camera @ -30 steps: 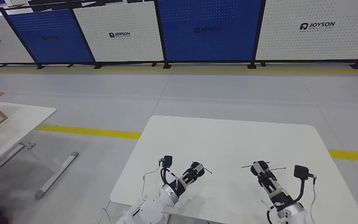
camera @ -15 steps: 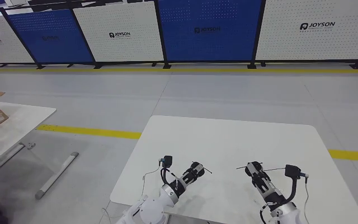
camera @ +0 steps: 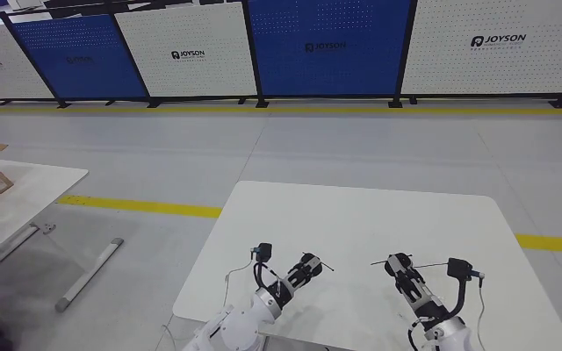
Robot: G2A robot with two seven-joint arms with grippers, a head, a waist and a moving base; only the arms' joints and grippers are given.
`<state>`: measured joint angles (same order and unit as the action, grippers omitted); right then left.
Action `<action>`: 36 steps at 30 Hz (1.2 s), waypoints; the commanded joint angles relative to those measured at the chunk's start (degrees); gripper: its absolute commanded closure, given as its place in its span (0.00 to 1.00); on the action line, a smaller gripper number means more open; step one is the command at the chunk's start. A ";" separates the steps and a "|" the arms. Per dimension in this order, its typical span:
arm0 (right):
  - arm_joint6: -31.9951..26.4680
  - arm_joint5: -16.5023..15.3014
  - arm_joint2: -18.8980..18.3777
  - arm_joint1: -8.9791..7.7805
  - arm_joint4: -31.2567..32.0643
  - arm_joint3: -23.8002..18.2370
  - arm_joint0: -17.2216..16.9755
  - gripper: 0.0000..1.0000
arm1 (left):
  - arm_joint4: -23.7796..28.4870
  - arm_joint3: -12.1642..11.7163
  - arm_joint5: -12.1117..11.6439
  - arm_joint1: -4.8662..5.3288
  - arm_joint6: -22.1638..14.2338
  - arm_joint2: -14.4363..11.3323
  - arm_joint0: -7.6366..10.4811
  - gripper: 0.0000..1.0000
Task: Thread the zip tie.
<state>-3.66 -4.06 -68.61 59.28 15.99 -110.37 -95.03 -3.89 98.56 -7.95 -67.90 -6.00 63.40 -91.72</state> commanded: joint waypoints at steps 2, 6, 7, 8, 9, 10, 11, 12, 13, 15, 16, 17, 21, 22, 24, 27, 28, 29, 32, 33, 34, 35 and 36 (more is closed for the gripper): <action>0.00 0.00 0.00 0.00 0.00 0.00 0.00 1.00 | -1.06 -1.04 0.65 -0.33 0.61 -1.80 0.95 1.00; 0.00 0.00 0.00 0.00 0.00 0.00 0.00 1.00 | -2.16 -1.90 0.73 -0.67 2.89 -2.99 1.67 1.00; 0.00 0.00 0.00 0.00 0.00 0.00 0.00 1.00 | -2.16 -1.90 0.73 -0.67 2.89 -2.99 1.67 1.00; 0.00 0.00 0.00 0.00 0.00 0.00 0.00 1.00 | -2.16 -1.90 0.73 -0.67 2.89 -2.99 1.67 1.00; 0.00 0.00 0.00 0.00 0.00 0.00 0.00 1.00 | -2.16 -1.90 0.73 -0.67 2.89 -2.99 1.67 1.00; 0.00 0.00 0.00 0.00 0.00 0.00 0.00 1.00 | -2.16 -1.90 0.73 -0.67 2.89 -2.99 1.67 1.00; 0.18 -0.10 -0.15 0.05 -0.29 0.07 -0.06 1.00 | -2.16 -1.90 0.73 -0.67 2.89 -2.99 1.67 1.00; -0.01 -0.67 -0.38 0.09 -0.82 0.19 -0.34 1.00 | -2.16 -1.90 0.73 -0.67 2.89 -2.99 1.67 1.00; -0.65 -1.56 -0.63 0.07 -1.52 0.47 -0.67 1.00 | -2.16 -1.90 0.73 -0.67 2.89 -2.99 1.67 1.00; -2.13 -3.80 -1.65 -0.01 -3.39 1.65 -1.32 1.00 | -2.16 -1.90 0.73 -0.67 2.89 -2.99 1.67 1.00; -2.44 -4.54 -1.95 -0.02 -3.72 2.26 -1.63 1.00 | -2.16 -1.90 0.73 -0.67 2.89 -2.99 1.67 1.00; -2.59 -5.41 -2.11 -0.02 -4.05 2.85 -1.97 1.00 | -2.16 -1.90 0.73 -0.67 2.89 -2.99 1.67 1.00; -0.91 -8.85 -2.12 0.23 -5.12 4.89 -3.38 1.00 | -2.16 -1.90 0.73 -0.67 2.89 -2.99 1.67 1.00; 0.49 -9.22 -1.99 0.35 -4.81 5.10 -3.97 1.00 | -2.16 -1.90 0.73 -0.67 2.89 -2.99 1.67 1.00; 2.19 -9.71 -1.34 0.52 -3.53 4.68 -5.18 1.00 | -2.16 -1.90 0.73 -0.67 2.89 -2.99 1.67 1.00; 2.19 -9.71 -1.34 0.52 -3.53 4.68 -5.18 1.00 | -2.16 -1.90 0.73 -0.67 2.89 -2.99 1.67 1.00; 2.19 -9.71 -1.34 0.52 -3.53 4.68 -5.18 1.00 | -2.16 -1.90 0.73 -0.67 2.89 -2.99 1.67 1.00; 2.19 -9.71 -1.34 0.52 -3.53 4.68 -5.18 1.00 | -2.16 -1.90 0.73 -0.67 2.89 -2.99 1.67 1.00; 2.19 -9.71 -1.34 0.52 -3.53 4.68 -5.18 1.00 | -2.16 -1.90 0.73 -0.67 2.89 -2.99 1.67 1.00; 2.19 -9.71 -1.34 0.52 -3.53 4.68 -5.18 1.00 | -2.16 -1.90 0.73 -0.67 2.89 -2.99 1.67 1.00; 2.16 -9.48 -1.11 0.60 -3.66 4.47 -5.17 1.00 | -2.16 -1.90 0.73 -0.67 2.89 -2.99 1.67 1.00; 2.09 -9.09 -0.50 0.72 -3.53 4.10 -5.29 1.00 | -2.16 -1.90 0.73 -0.67 2.89 -2.99 1.67 1.00; 2.49 -8.39 0.28 0.90 -2.54 3.86 -5.25 1.00 | -2.16 -1.90 0.73 -0.67 2.89 -2.99 1.67 1.00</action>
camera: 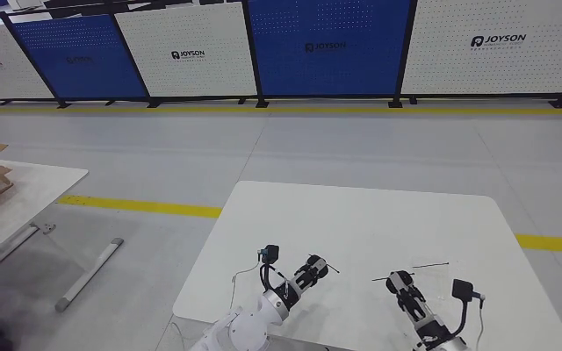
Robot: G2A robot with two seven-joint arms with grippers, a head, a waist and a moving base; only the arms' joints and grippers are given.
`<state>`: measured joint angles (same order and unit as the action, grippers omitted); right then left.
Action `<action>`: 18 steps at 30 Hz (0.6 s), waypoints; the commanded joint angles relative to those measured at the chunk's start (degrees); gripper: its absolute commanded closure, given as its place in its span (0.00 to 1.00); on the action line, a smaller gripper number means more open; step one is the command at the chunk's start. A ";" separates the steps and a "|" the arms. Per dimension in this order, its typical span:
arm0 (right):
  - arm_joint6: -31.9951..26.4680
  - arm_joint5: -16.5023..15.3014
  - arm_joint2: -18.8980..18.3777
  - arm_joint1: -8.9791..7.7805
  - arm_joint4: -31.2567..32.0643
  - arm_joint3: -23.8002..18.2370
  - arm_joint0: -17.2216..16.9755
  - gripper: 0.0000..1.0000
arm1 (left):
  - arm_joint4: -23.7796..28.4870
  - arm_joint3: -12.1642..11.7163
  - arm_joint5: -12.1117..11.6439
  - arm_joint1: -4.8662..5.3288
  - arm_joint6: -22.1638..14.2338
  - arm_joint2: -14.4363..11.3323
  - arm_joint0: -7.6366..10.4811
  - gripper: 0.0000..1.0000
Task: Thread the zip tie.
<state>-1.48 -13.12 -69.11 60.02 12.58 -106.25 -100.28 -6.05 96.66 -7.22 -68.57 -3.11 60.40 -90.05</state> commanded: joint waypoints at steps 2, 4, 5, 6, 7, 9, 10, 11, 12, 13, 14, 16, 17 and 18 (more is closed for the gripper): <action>2.06 1.89 2.57 0.56 3.41 -0.03 0.38 1.00 | 0.00 0.00 0.00 0.00 0.00 0.00 0.00 1.00; 4.21 2.55 4.35 1.07 4.92 0.79 1.17 1.00 | 0.00 0.00 0.00 0.00 0.00 0.00 0.00 1.00; 5.42 2.54 4.88 1.28 5.17 1.10 1.34 1.00 | 0.00 0.00 0.00 0.00 0.00 0.00 0.00 1.00; 6.89 2.54 5.36 1.48 5.61 1.37 1.36 1.00 | 0.00 0.00 0.00 0.00 0.00 0.00 0.00 1.00; 8.48 2.59 5.84 1.68 6.21 1.56 1.24 1.00 | 0.00 0.00 0.00 0.00 0.00 0.00 0.00 1.00; 11.16 2.78 6.99 2.08 7.64 1.85 0.95 1.00 | 0.00 0.00 0.00 0.00 0.00 0.00 0.00 1.00; 11.98 3.25 7.52 2.25 8.62 2.10 0.97 1.00 | 0.00 0.00 0.00 0.00 0.00 0.00 0.00 1.00; 12.48 4.00 8.20 2.46 9.64 2.37 1.19 1.00 | 0.00 0.00 0.00 0.00 0.00 0.00 0.00 1.00; 12.49 4.20 8.35 2.51 9.79 2.44 1.27 1.00 | 0.00 0.00 0.00 0.00 0.00 0.00 0.00 1.00; 12.49 4.20 8.35 2.51 9.79 2.44 1.27 1.00 | 0.00 0.00 0.00 0.00 0.00 0.00 0.00 1.00; 12.49 4.20 8.35 2.51 9.79 2.44 1.27 1.00 | 0.00 0.00 0.00 0.00 0.00 0.00 0.00 1.00; 12.49 4.20 8.35 2.51 9.79 2.44 1.27 1.00 | 0.00 0.00 0.00 0.00 0.00 0.00 0.00 1.00; 12.49 4.20 8.35 2.51 9.79 2.44 1.27 1.00 | 0.00 0.00 0.00 0.00 0.00 0.00 0.00 1.00; 12.49 4.20 8.35 2.51 9.79 2.44 1.27 1.00 | 0.00 0.00 0.00 0.00 0.00 0.00 0.00 1.00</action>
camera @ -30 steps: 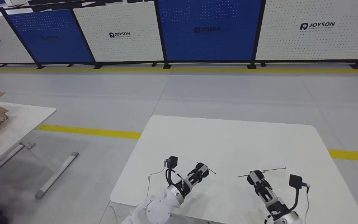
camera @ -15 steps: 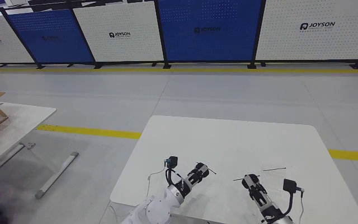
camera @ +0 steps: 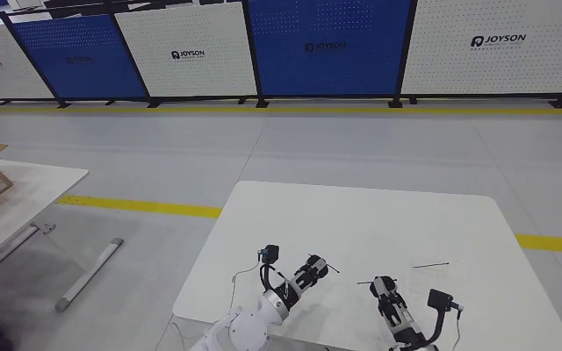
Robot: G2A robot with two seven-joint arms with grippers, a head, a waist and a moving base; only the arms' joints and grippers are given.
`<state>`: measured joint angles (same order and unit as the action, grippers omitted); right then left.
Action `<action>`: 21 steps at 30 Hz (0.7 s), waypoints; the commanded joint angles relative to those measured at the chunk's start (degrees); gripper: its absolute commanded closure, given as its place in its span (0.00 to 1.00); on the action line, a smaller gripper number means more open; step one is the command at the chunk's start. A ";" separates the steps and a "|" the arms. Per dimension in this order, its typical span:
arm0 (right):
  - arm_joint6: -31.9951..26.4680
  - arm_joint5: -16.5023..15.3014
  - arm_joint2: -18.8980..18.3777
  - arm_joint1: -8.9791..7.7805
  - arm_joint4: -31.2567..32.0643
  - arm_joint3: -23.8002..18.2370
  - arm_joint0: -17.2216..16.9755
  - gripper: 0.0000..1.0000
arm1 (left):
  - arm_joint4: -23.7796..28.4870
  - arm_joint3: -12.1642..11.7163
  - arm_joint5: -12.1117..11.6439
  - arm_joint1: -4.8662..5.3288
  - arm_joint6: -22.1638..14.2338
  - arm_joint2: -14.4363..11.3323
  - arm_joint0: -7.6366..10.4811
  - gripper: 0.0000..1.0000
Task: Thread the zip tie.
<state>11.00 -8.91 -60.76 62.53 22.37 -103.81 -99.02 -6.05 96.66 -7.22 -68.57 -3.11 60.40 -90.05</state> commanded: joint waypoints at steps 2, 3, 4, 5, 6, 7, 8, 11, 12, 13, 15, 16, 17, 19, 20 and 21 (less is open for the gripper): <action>-0.09 -0.06 0.03 0.02 -0.15 -0.02 0.02 1.00 | 0.00 0.00 0.00 0.00 0.00 0.00 0.00 1.00; -0.54 -0.32 0.11 0.10 -0.73 -0.03 0.18 1.00 | 0.00 0.00 0.00 0.00 0.00 0.00 0.00 1.00; -1.64 -1.01 0.28 0.18 -1.92 -0.05 0.39 1.00 | 0.00 0.00 0.00 0.00 0.00 0.00 0.00 1.00; -2.94 -1.67 0.17 0.24 -3.58 0.13 0.76 1.00 | 0.00 0.00 0.00 0.00 0.00 0.00 0.00 1.00; -4.13 -2.23 -0.24 0.31 -5.52 0.49 1.31 1.00 | 0.00 0.00 0.00 0.00 0.00 0.00 0.00 1.00; -4.98 -2.46 -0.42 0.38 -6.85 0.82 1.70 1.00 | 0.00 0.00 0.00 0.00 0.00 0.00 0.00 1.00; -5.98 -2.59 -0.52 0.47 -8.28 1.18 2.16 1.00 | 0.00 0.00 0.00 0.00 0.00 0.00 0.00 1.00; -7.50 -2.00 -0.66 0.81 -11.41 2.39 3.48 1.00 | 0.00 0.00 0.00 0.00 0.00 0.00 0.00 1.00; -7.29 -1.47 -0.65 0.93 -11.75 2.56 3.70 1.00 | 0.00 0.00 0.00 0.00 0.00 0.00 0.00 1.00; -7.17 -1.26 -0.64 0.97 -11.79 2.59 3.73 1.00 | 0.00 0.00 0.00 0.00 0.00 0.00 0.00 1.00; -7.17 -1.26 -0.64 0.97 -11.79 2.59 3.73 1.00 | 0.00 0.00 0.00 0.00 0.00 0.00 0.00 1.00; -7.17 -1.26 -0.64 0.97 -11.79 2.59 3.73 1.00 | 0.00 0.00 0.00 0.00 0.00 0.00 0.00 1.00; -7.17 -1.26 -0.64 0.97 -11.79 2.59 3.73 1.00 | 0.00 0.00 0.00 0.00 0.00 0.00 0.00 1.00; -7.17 -1.26 -0.64 0.97 -11.79 2.59 3.73 1.00 | 0.00 0.00 0.00 0.00 0.00 0.00 0.00 1.00; -7.09 -1.18 -0.68 0.98 -11.69 2.62 3.76 1.00 | 0.00 0.00 0.00 0.00 0.00 0.00 0.00 1.00; -6.69 -0.66 -0.57 1.05 -10.96 2.65 3.76 1.00 | 0.00 0.00 0.00 0.00 0.00 0.00 0.00 1.00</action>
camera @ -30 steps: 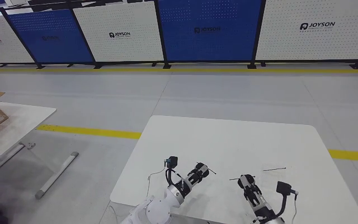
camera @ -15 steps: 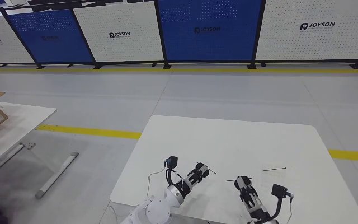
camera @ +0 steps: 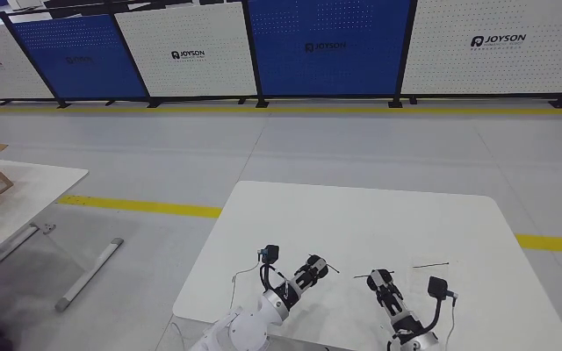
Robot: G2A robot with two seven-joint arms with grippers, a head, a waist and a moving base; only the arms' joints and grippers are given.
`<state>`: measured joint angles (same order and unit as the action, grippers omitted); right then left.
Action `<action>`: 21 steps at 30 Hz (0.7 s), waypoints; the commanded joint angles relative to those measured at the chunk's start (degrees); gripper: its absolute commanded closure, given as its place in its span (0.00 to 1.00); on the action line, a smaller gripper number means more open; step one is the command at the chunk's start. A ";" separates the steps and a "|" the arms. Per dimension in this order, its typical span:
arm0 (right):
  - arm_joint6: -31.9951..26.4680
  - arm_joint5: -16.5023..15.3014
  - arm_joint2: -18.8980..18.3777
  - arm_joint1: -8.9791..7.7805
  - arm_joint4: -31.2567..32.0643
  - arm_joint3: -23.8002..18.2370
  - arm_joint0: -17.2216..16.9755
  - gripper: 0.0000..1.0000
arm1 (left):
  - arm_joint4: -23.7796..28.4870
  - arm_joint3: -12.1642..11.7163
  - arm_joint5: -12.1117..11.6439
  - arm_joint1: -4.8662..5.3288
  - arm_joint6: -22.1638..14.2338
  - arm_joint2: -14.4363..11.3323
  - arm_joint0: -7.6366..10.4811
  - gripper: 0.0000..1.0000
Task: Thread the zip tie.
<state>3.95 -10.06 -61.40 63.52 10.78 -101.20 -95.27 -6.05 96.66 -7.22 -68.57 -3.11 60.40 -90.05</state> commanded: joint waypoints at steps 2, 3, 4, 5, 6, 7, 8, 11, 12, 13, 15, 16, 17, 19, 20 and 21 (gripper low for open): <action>1.51 2.33 1.06 0.38 2.76 0.05 0.19 1.00 | 0.00 0.00 0.00 0.00 0.00 0.00 0.00 1.00; 1.86 2.90 1.49 0.53 3.33 0.16 0.38 1.00 | 0.00 0.00 0.00 0.00 0.00 0.00 0.00 1.00; 2.05 3.44 1.89 0.68 3.86 0.35 0.62 1.00 | 0.00 0.00 0.00 0.00 0.00 0.00 0.00 1.00; 2.19 3.81 2.23 0.82 4.17 0.52 0.86 1.00 | 0.00 0.00 0.00 0.00 0.00 0.00 0.00 1.00; 2.27 4.05 2.62 0.99 4.44 0.76 1.14 1.00 | 0.00 0.00 0.00 0.00 0.00 0.00 0.00 1.00; 2.25 4.07 2.88 1.11 4.63 0.96 1.35 1.00 | 0.00 0.00 0.00 0.00 0.00 0.00 0.00 1.00; 2.21 3.88 3.08 1.22 4.72 1.15 1.55 1.00 | 0.00 0.00 0.00 0.00 0.00 0.00 0.00 1.00; 1.73 2.51 3.29 1.45 4.96 2.00 2.08 1.00 | 0.00 0.00 0.00 0.00 0.00 0.00 0.00 1.00; 1.73 1.85 3.20 1.48 5.35 2.27 2.17 1.00 | 0.00 0.00 0.00 0.00 0.00 0.00 0.00 1.00; 1.72 1.67 3.16 1.48 5.45 2.37 2.17 1.00 | 0.00 0.00 0.00 0.00 0.00 0.00 0.00 1.00; 1.72 1.67 3.16 1.48 5.45 2.37 2.17 1.00 | 0.00 0.00 0.00 0.00 0.00 0.00 0.00 1.00; 1.72 1.67 3.16 1.48 5.45 2.37 2.17 1.00 | 0.00 0.00 0.00 0.00 0.00 0.00 0.00 1.00; 1.72 1.67 3.16 1.48 5.45 2.37 2.17 1.00 | 0.00 0.00 0.00 0.00 0.00 0.00 0.00 1.00; 1.72 1.67 3.16 1.48 5.45 2.37 2.17 1.00 | 0.00 0.00 0.00 0.00 0.00 0.00 0.00 1.00; 1.72 1.67 3.16 1.48 5.45 2.37 2.17 1.00 | 0.00 0.00 0.00 0.00 0.00 0.00 0.00 1.00; 1.74 1.77 3.13 1.52 5.38 2.38 2.20 1.00 | 0.00 0.00 0.00 0.00 0.00 0.00 0.00 1.00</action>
<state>5.67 -8.37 -58.24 65.01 16.22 -98.83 -93.10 -6.05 96.66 -7.22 -68.57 -3.11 60.40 -90.05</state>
